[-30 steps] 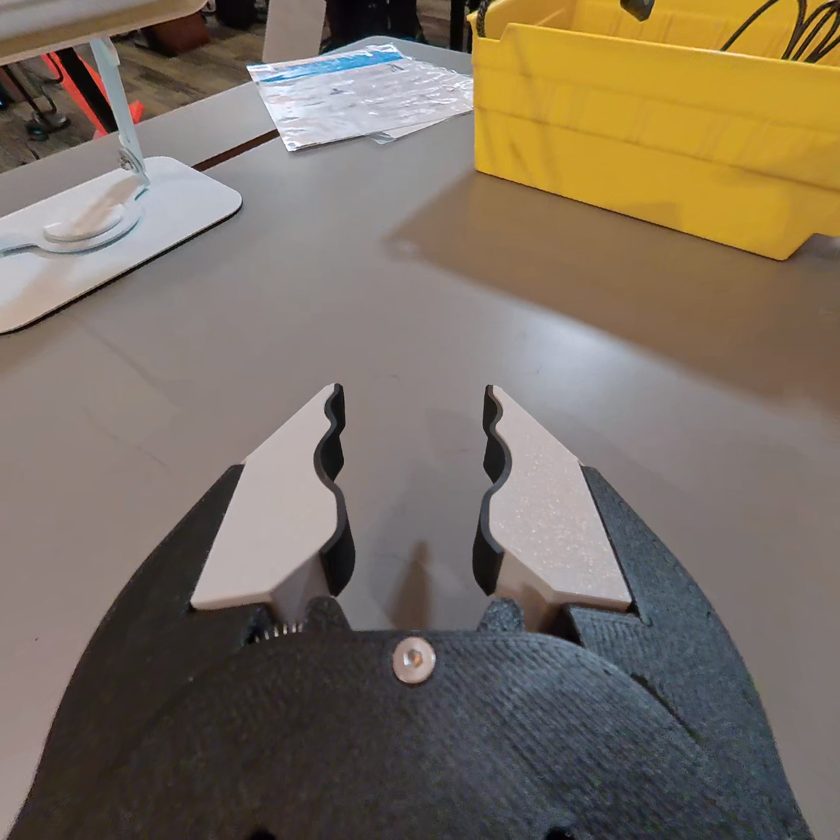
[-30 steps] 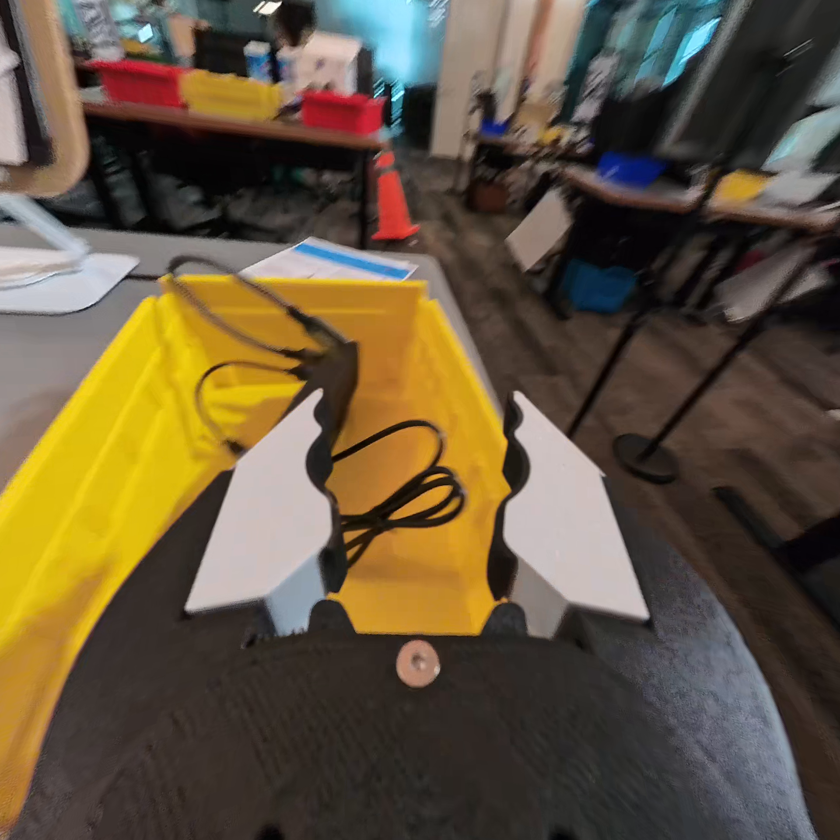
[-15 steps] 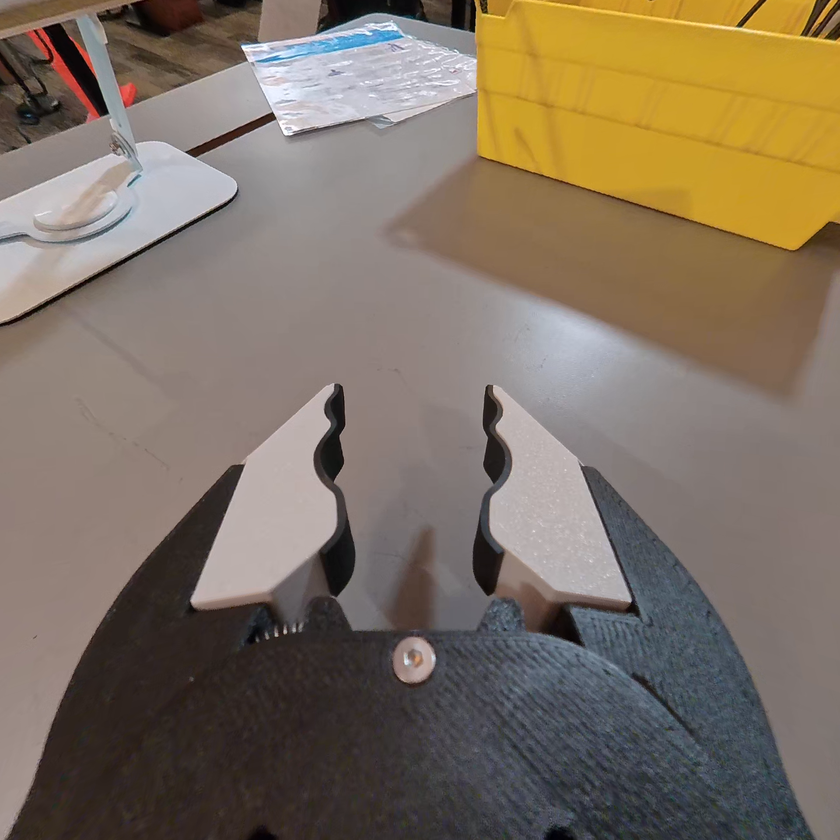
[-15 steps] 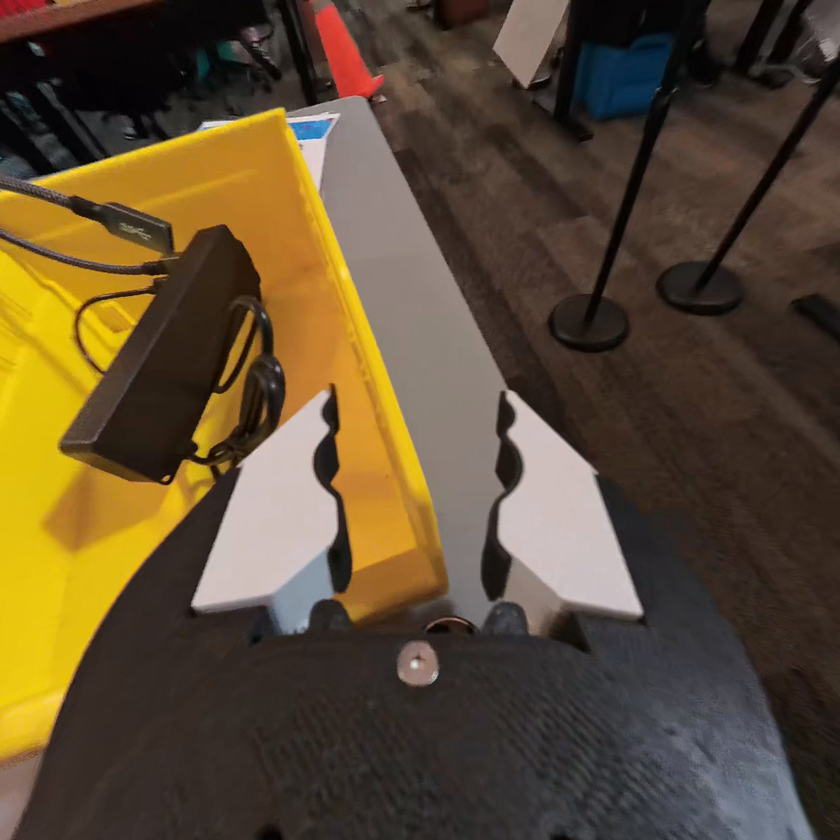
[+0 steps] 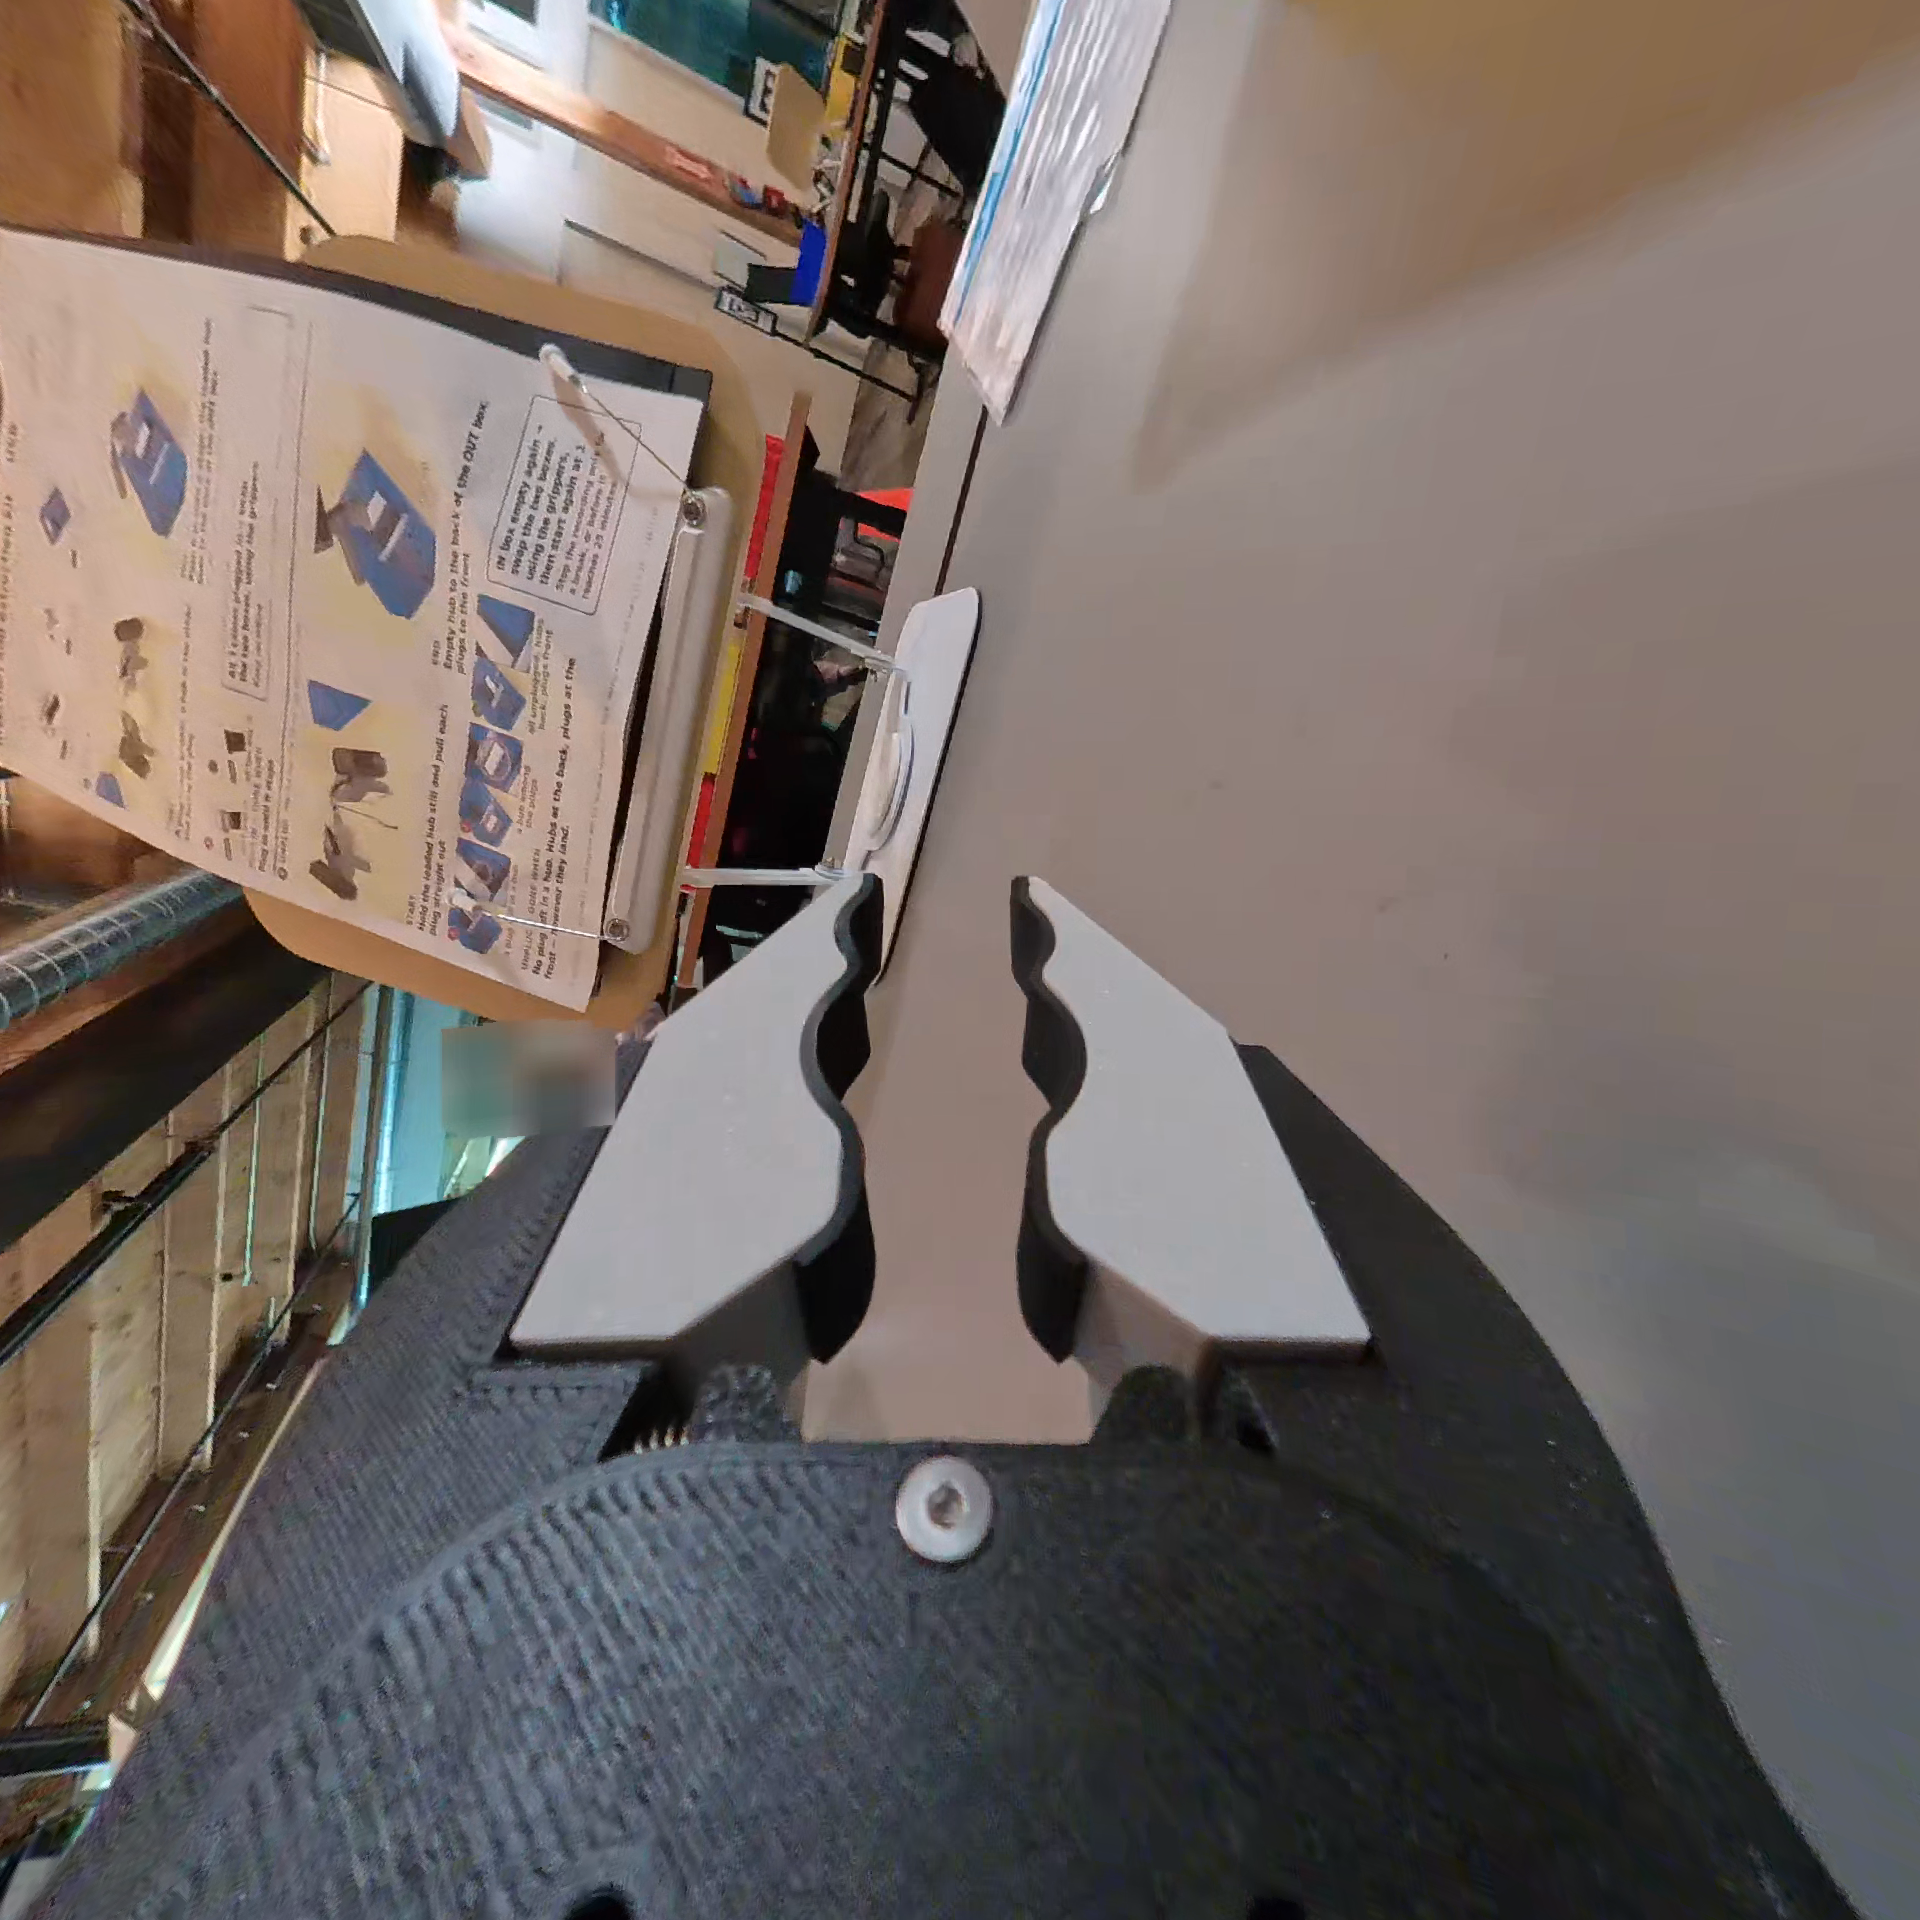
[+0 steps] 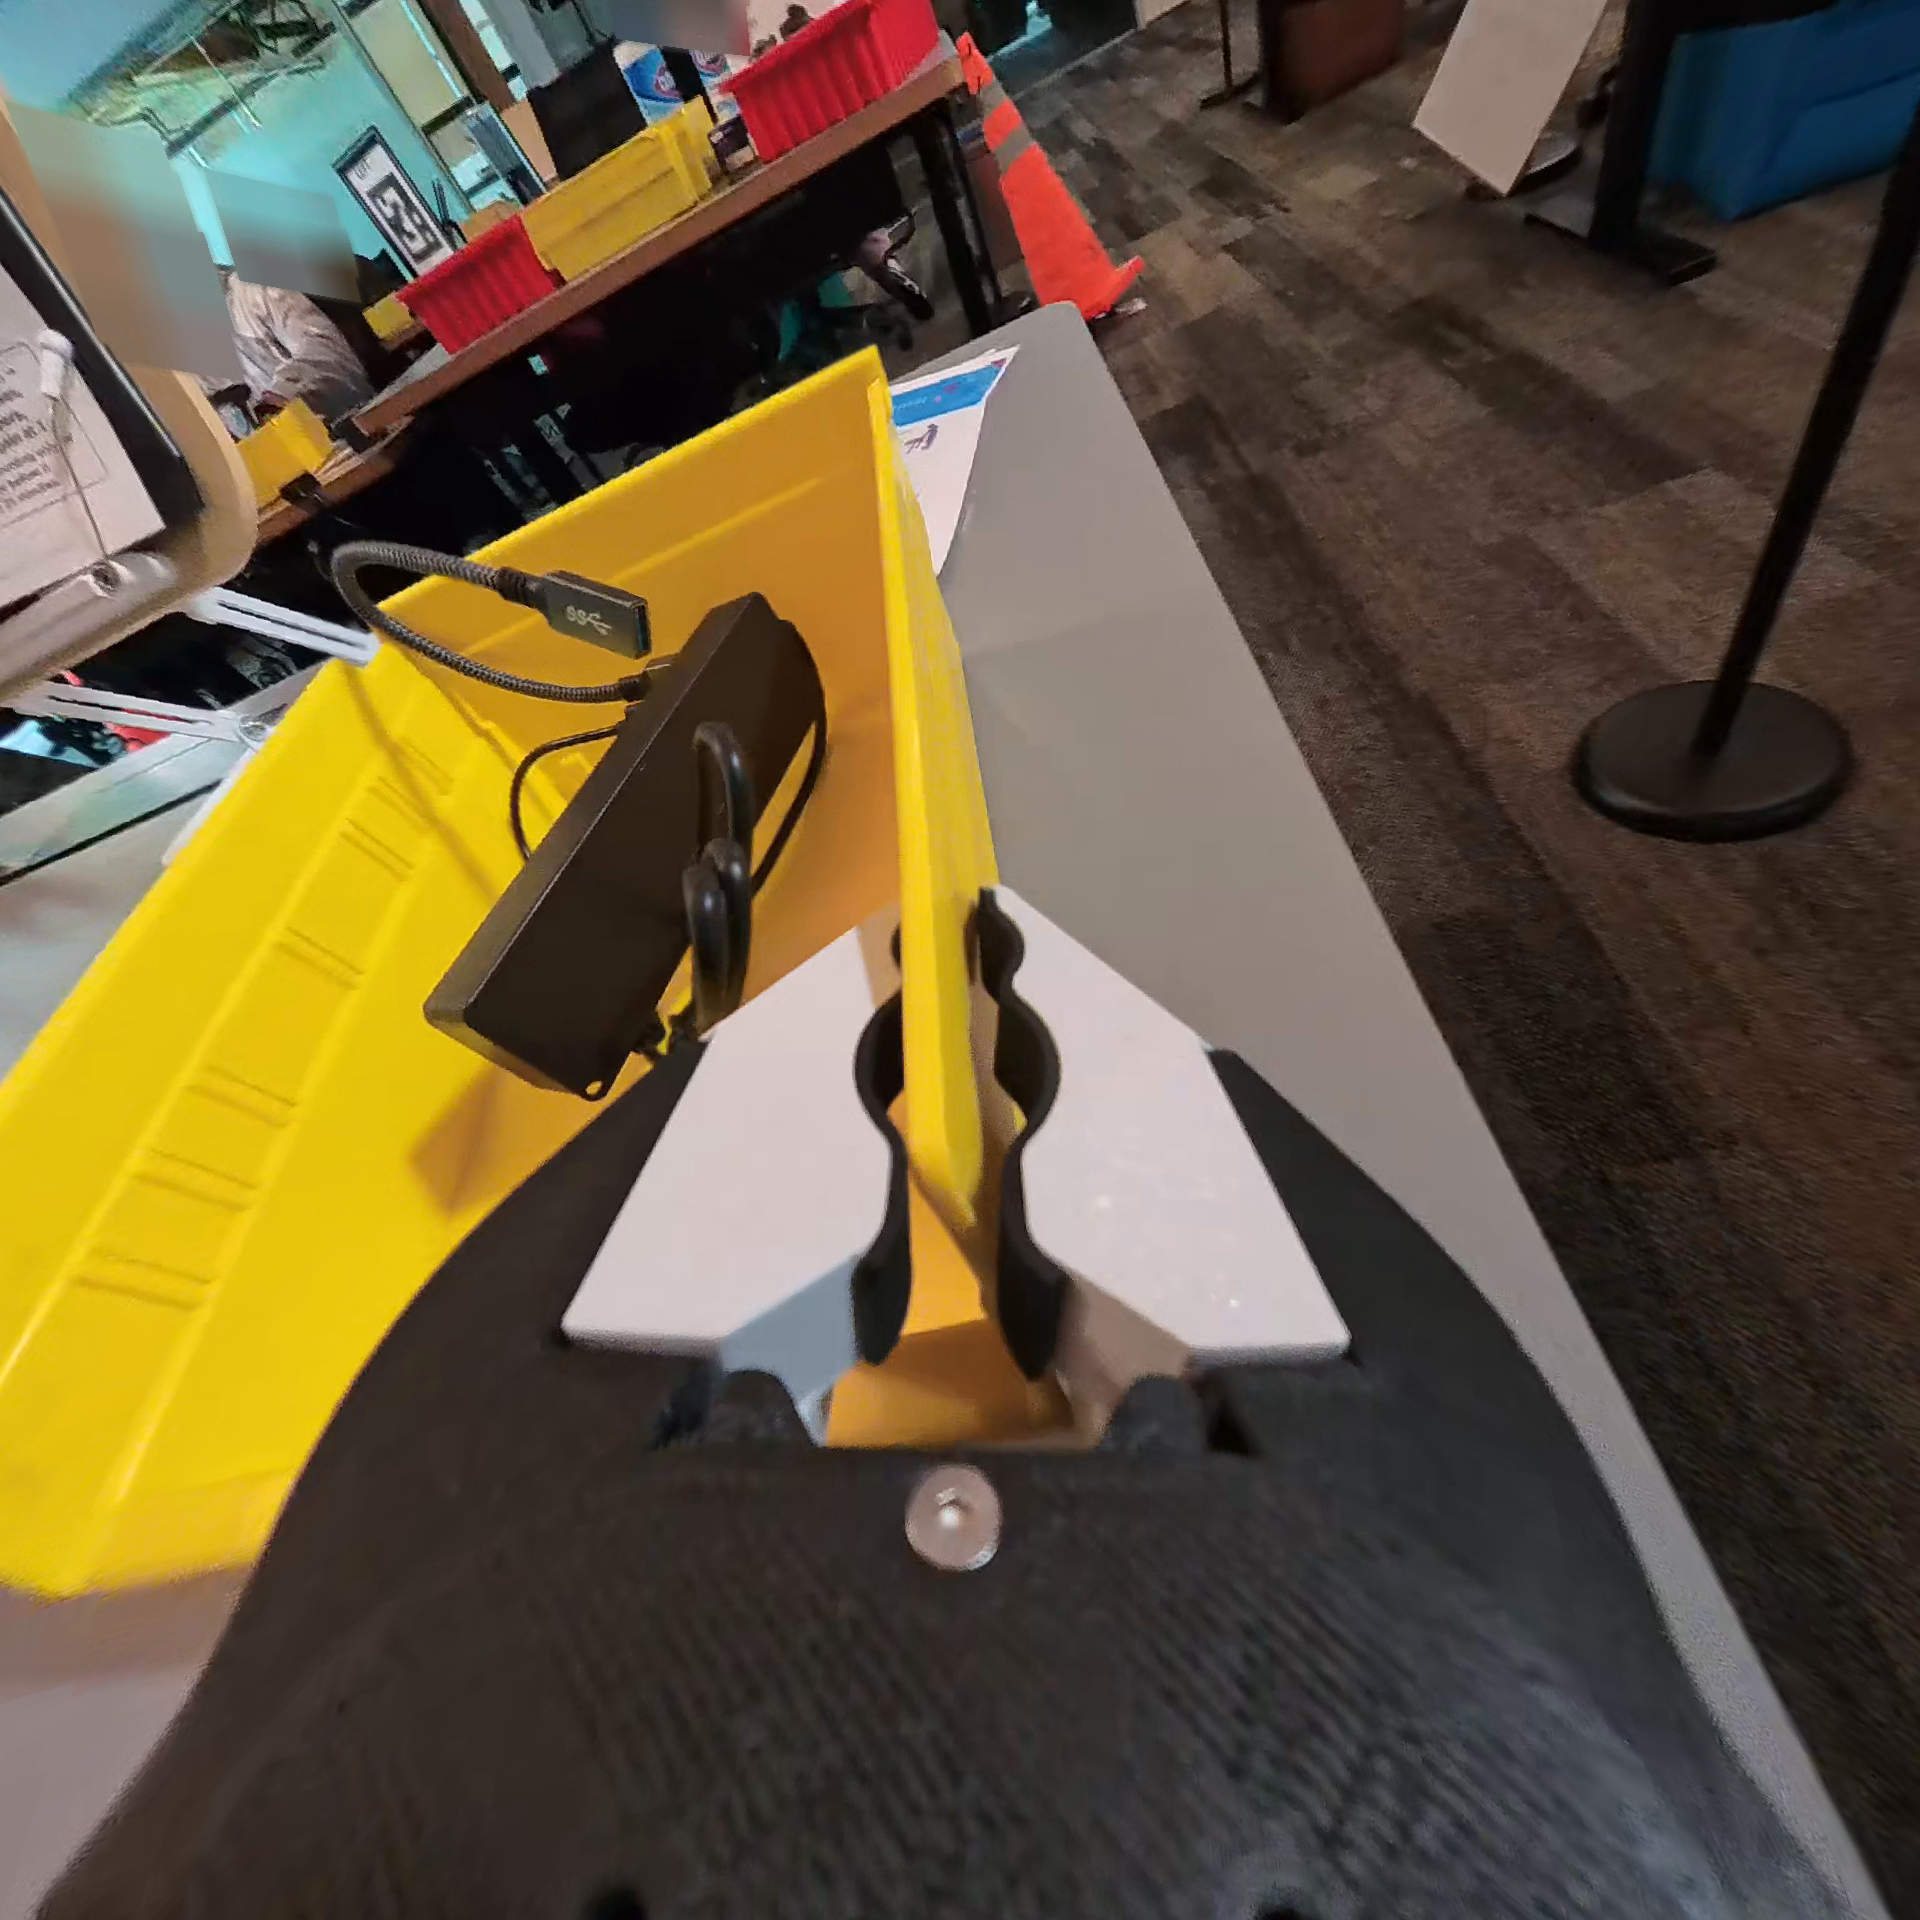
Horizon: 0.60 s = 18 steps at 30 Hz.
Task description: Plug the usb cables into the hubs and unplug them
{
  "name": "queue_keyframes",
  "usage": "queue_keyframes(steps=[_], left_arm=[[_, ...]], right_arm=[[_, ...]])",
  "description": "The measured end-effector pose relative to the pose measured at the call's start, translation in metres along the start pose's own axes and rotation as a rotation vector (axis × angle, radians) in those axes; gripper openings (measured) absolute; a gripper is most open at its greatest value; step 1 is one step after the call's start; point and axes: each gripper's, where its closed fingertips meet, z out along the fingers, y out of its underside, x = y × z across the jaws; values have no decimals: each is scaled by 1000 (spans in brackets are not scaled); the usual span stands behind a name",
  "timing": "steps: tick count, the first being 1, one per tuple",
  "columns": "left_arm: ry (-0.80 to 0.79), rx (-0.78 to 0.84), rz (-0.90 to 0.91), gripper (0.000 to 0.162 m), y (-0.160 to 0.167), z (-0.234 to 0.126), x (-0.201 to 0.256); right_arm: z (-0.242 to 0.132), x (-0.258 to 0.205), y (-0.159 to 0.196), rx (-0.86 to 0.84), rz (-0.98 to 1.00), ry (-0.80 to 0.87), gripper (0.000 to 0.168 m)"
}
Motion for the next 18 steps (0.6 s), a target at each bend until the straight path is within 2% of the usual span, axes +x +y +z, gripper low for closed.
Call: queue_keyframes(steps=[7, 12, 18], left_arm=[[17, -37, -77, 25, 16, 6, -7], [72, -17, -170, 32, 21, 10, -5], [98, -46, -373, 55, 38, 14, -13]], right_arm=[[9, -21, 4, -20, -2, -30, 7], [23, -57, 14, -56, -28, -120, 7], [38, -105, 29, -117, -89, -277, 7]])
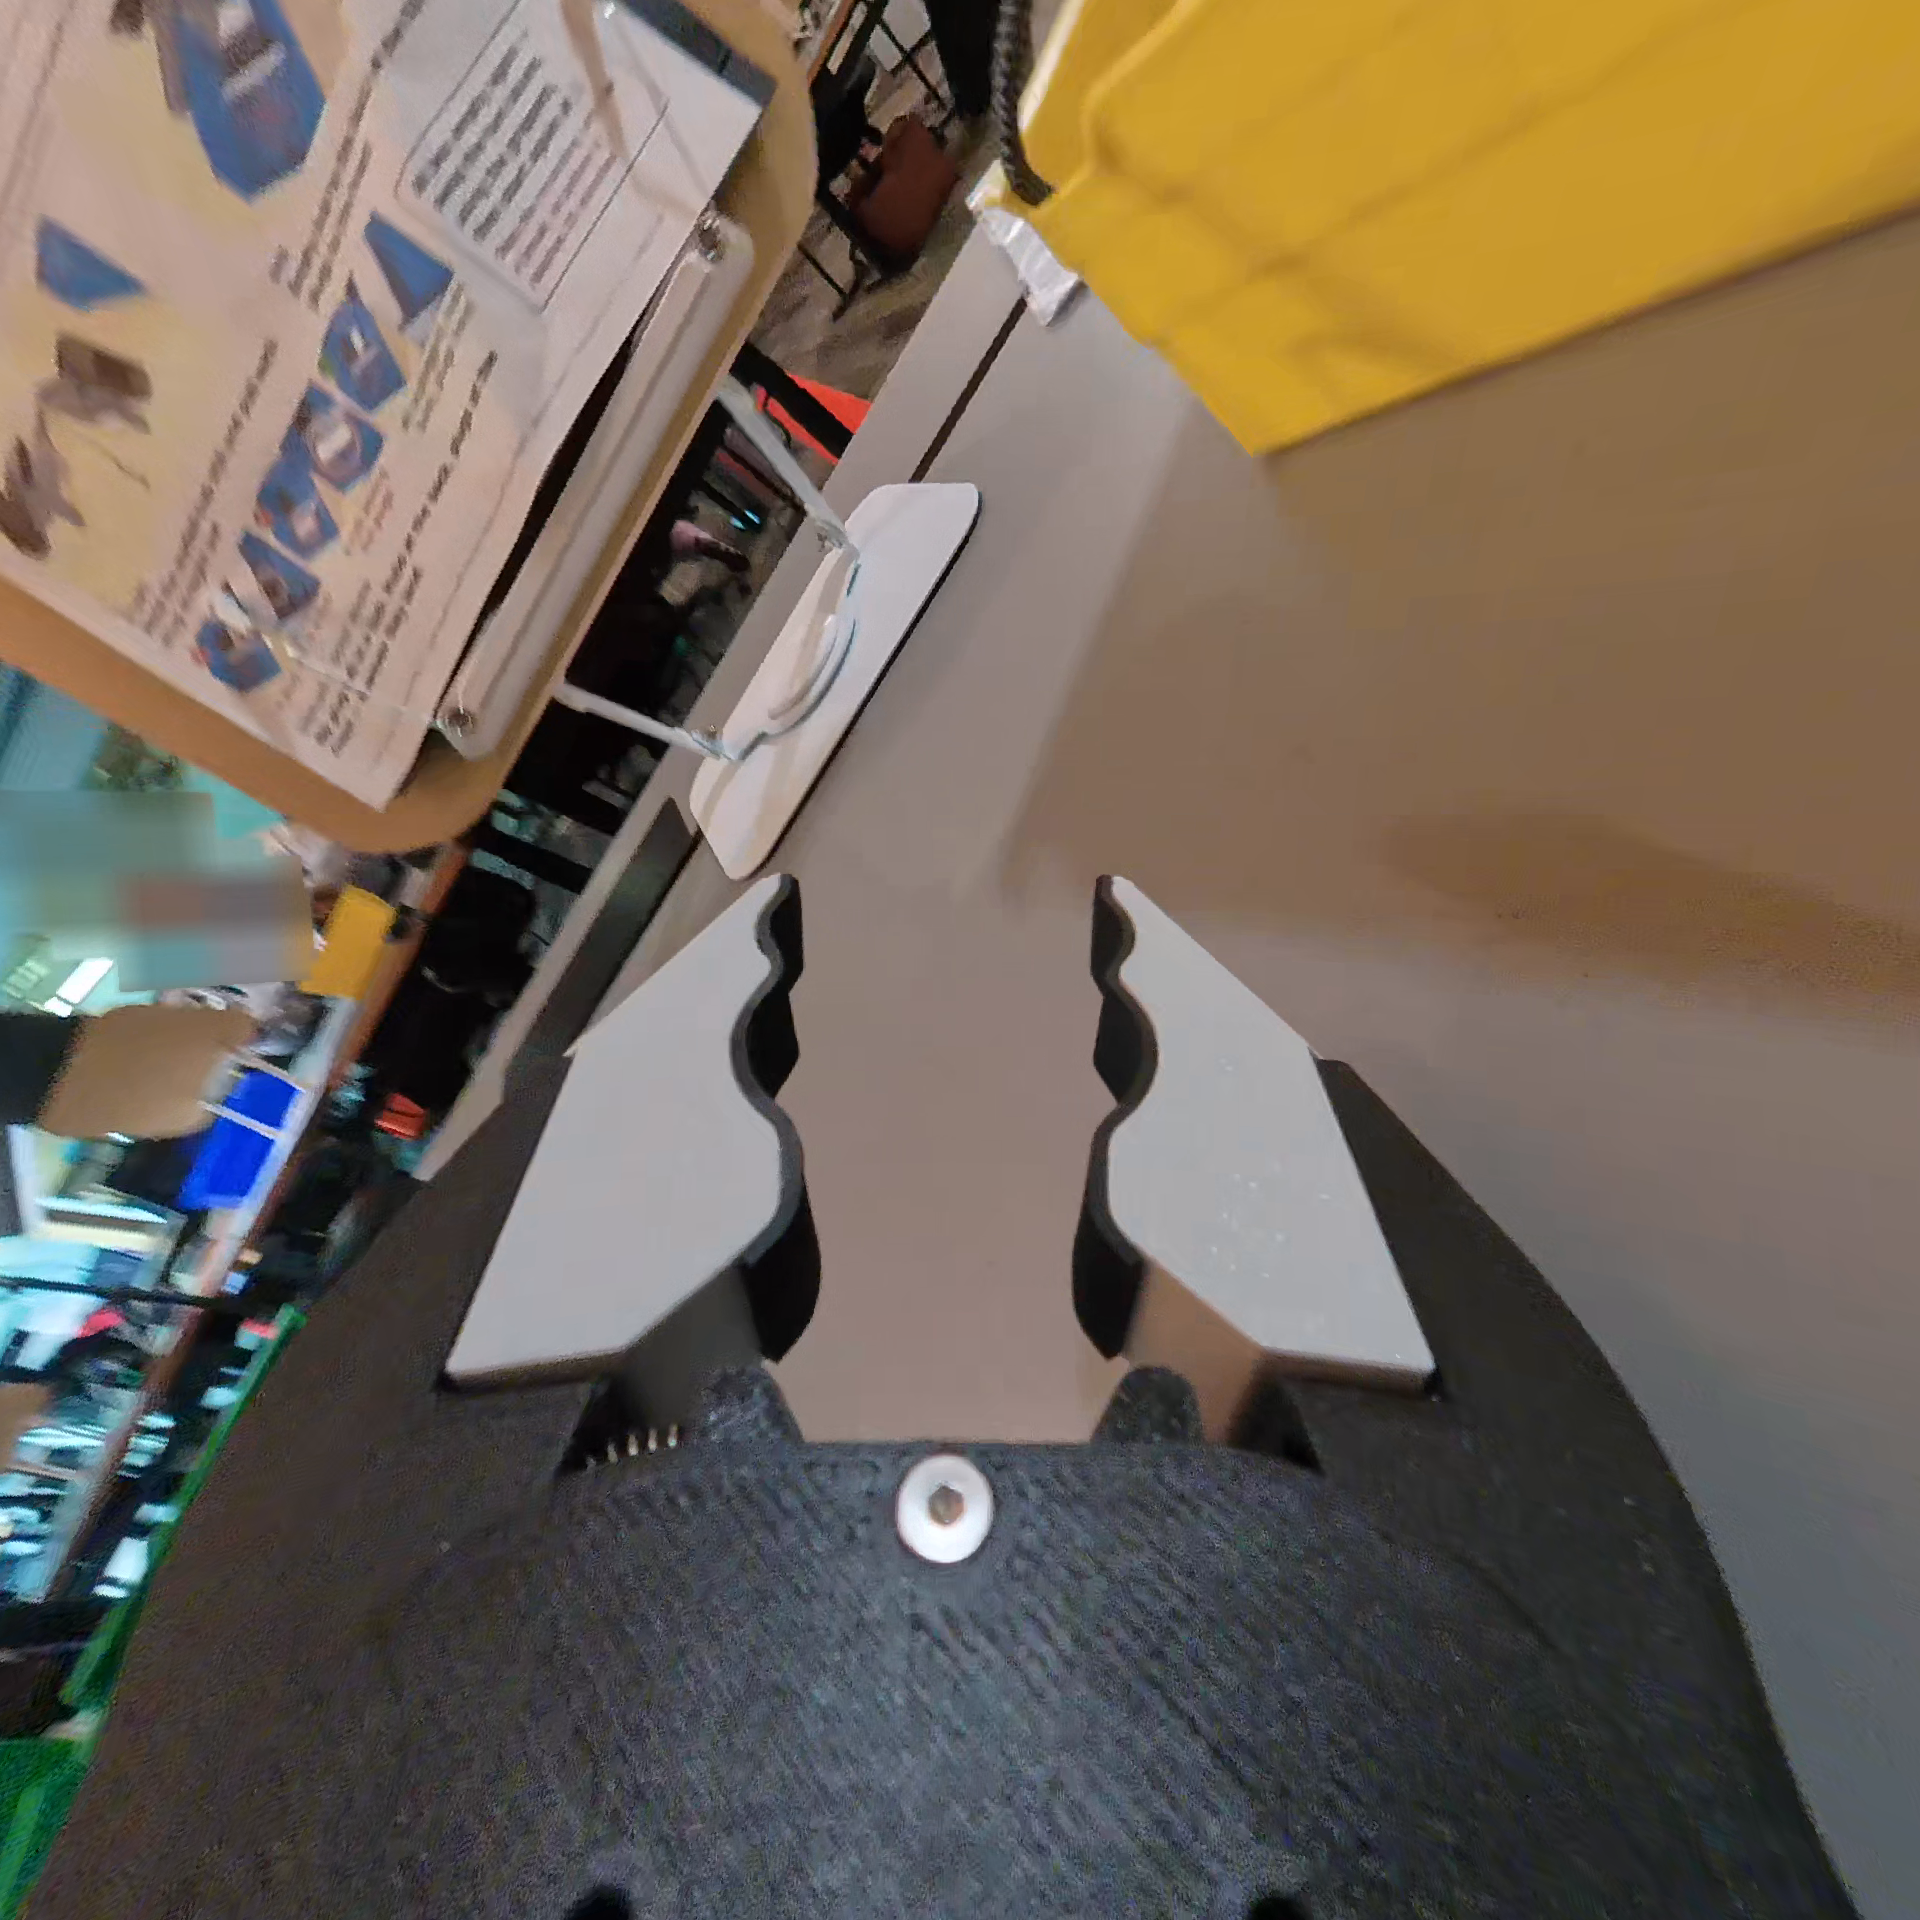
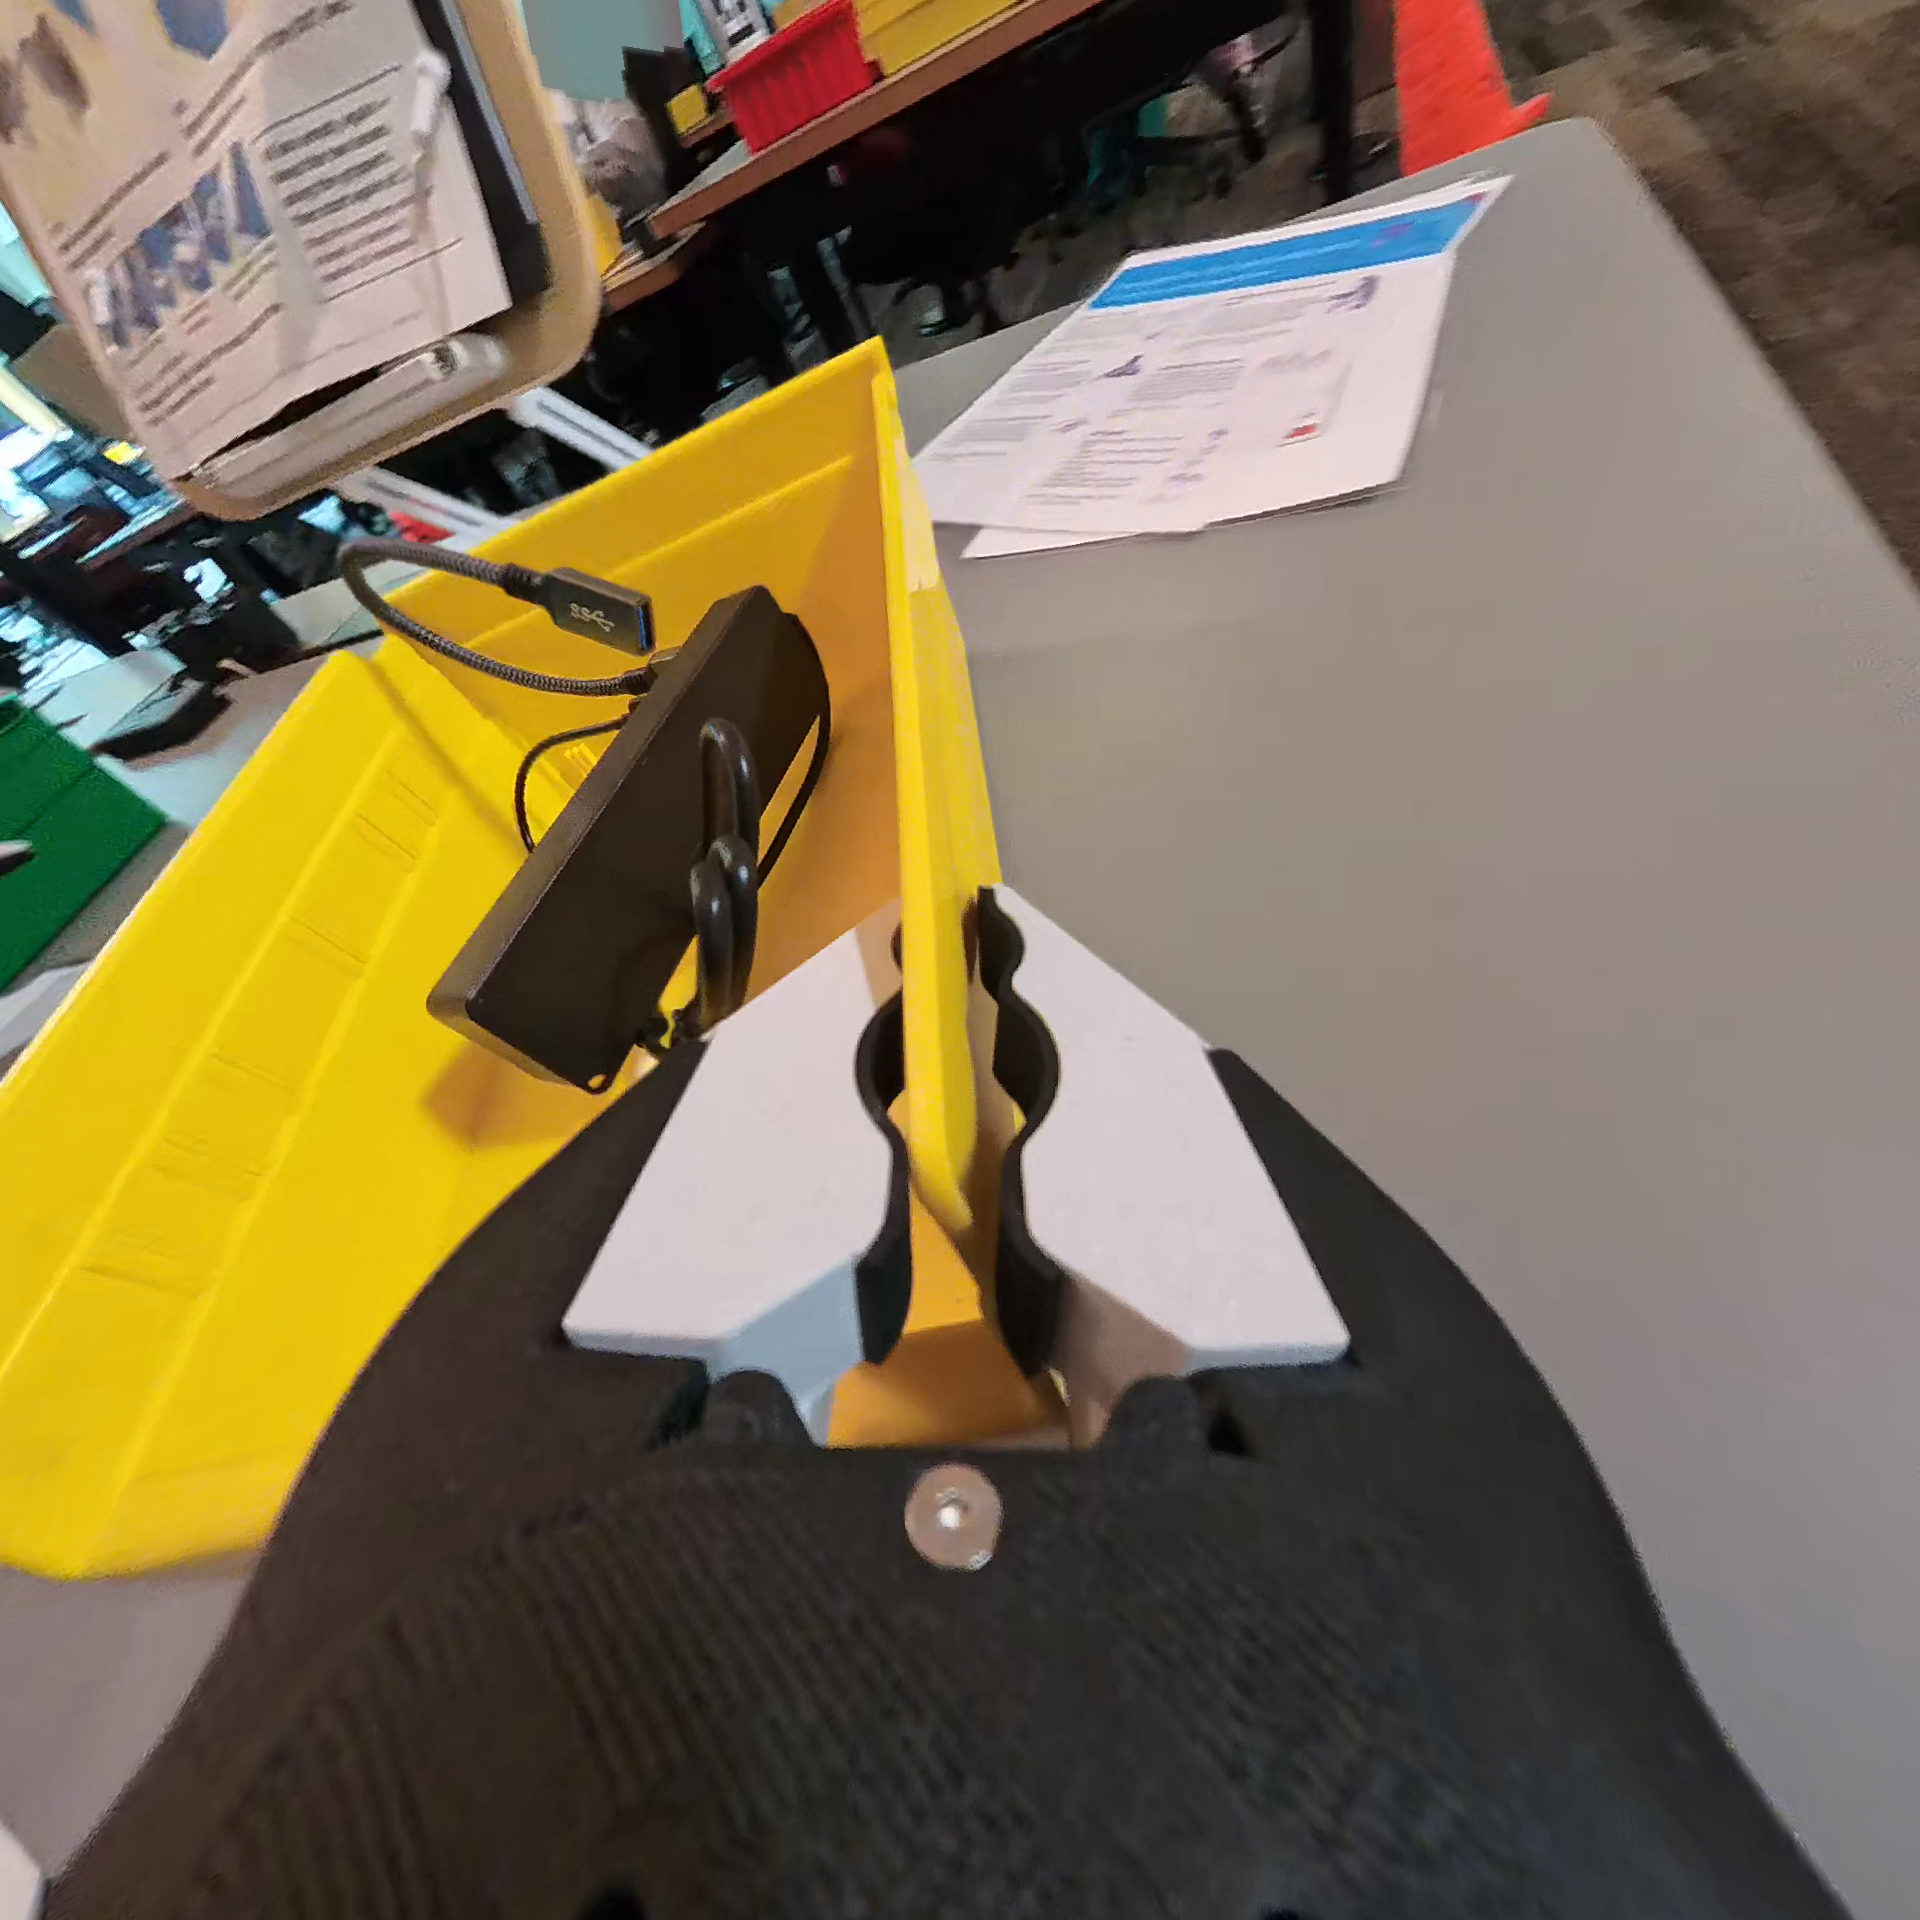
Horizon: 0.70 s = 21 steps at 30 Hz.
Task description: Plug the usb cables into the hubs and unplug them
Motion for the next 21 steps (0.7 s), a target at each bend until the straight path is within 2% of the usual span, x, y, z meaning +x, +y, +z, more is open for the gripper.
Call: queue_keyframes(steps=[3, 7, 11, 16, 21], left_arm=[[-17, -7, -127, 69, 7, -4, -21], [-97, -29, -257, 76, 24, -18, -65], [-195, -92, -362, 82, 56, -42, -117], [-342, -258, -439, 90, 122, -83, -172], [-298, -583, -513, 96, 212, -118, -170]], right_arm=[[11, -13, 2, -19, -23, -56, 7], [27, -26, 2, -39, -41, -114, 7], [52, -45, 1, -64, -49, -165, 7], [87, -81, 4, -105, -81, -248, 7], [117, -121, 10, -147, -110, -348, 8]])
